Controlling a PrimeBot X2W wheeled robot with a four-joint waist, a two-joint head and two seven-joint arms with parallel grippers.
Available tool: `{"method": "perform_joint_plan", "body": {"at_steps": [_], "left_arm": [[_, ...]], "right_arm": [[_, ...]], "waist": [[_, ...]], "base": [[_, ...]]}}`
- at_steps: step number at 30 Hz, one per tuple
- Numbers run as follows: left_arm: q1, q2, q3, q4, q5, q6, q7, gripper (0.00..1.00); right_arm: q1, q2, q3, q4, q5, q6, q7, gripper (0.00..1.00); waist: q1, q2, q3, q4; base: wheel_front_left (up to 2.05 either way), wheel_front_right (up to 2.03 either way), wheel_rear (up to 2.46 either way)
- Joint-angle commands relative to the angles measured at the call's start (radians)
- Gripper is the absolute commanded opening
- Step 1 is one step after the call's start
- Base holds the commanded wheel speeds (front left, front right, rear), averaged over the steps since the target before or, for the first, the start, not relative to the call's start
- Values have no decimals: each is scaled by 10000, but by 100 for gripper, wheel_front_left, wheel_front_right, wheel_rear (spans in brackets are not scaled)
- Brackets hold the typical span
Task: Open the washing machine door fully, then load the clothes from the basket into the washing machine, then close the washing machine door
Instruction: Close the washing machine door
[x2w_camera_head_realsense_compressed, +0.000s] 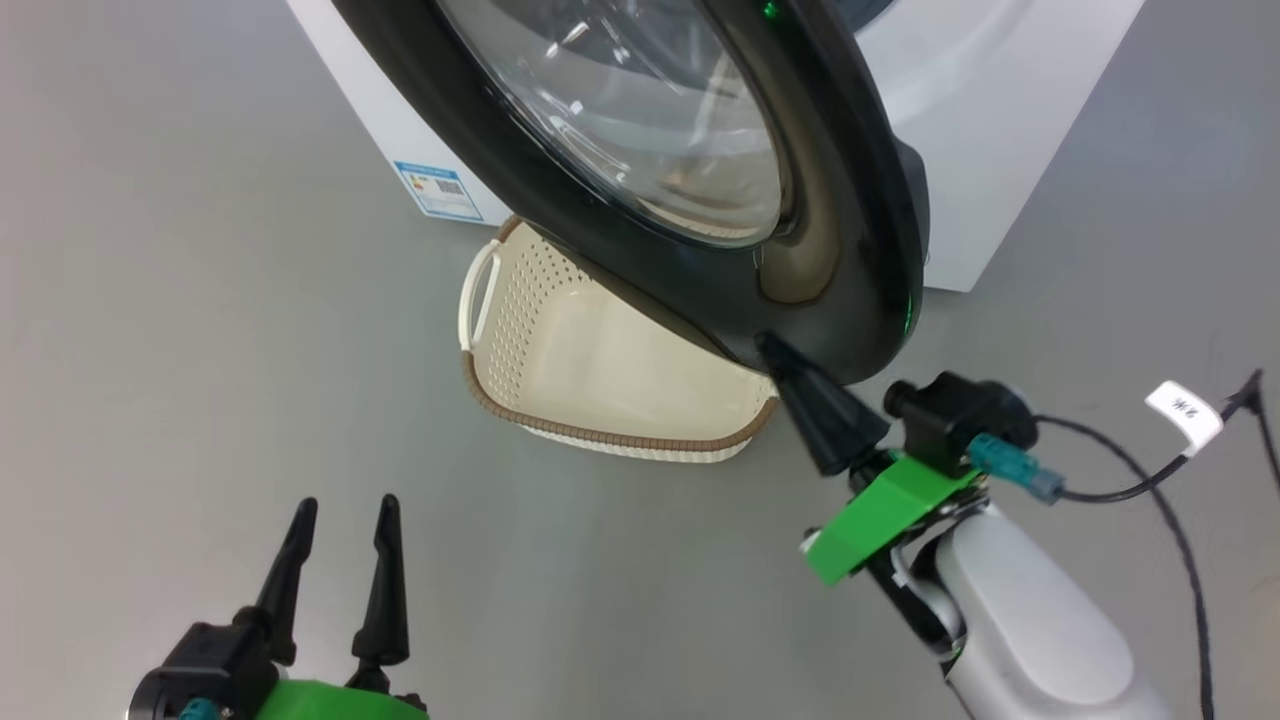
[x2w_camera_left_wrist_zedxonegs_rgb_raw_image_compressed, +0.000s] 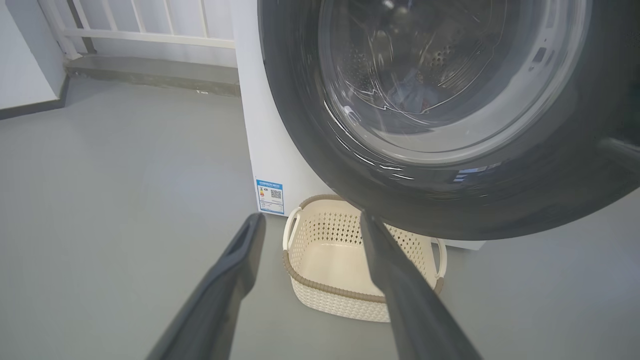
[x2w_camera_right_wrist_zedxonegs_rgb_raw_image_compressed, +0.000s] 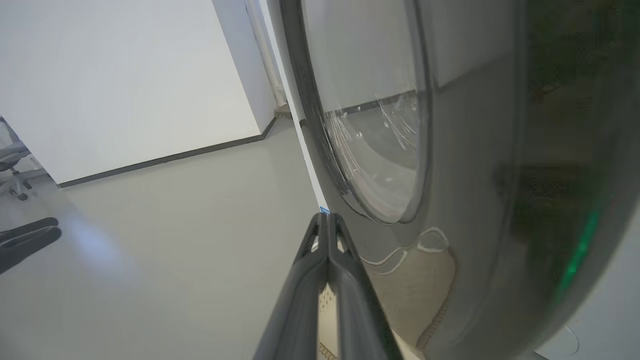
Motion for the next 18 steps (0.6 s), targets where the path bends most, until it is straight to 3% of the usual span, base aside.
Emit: {"method": "perform_joint_plan", "body": {"at_steps": [1,9,18], "left_arm": [[-303,66,282,-252,-63,18,-65,100],[-541,66,184,-242,-141,-68,-65,100],[-746,66,56,-198,-228,-155,-65,100]], "right_arm": [[-233,241,-31,-223,-144,16,-47,0],[-763,51,-1275,-254,-506,16,-47,0],[-1721,-392,-1876,-76,-621,16,-47,0]], "waist": [[0,0,165,3],[0,0,541,77],[0,0,824,310]], "base": [[0,0,0],[0,0,0],[0,0,0]]}}
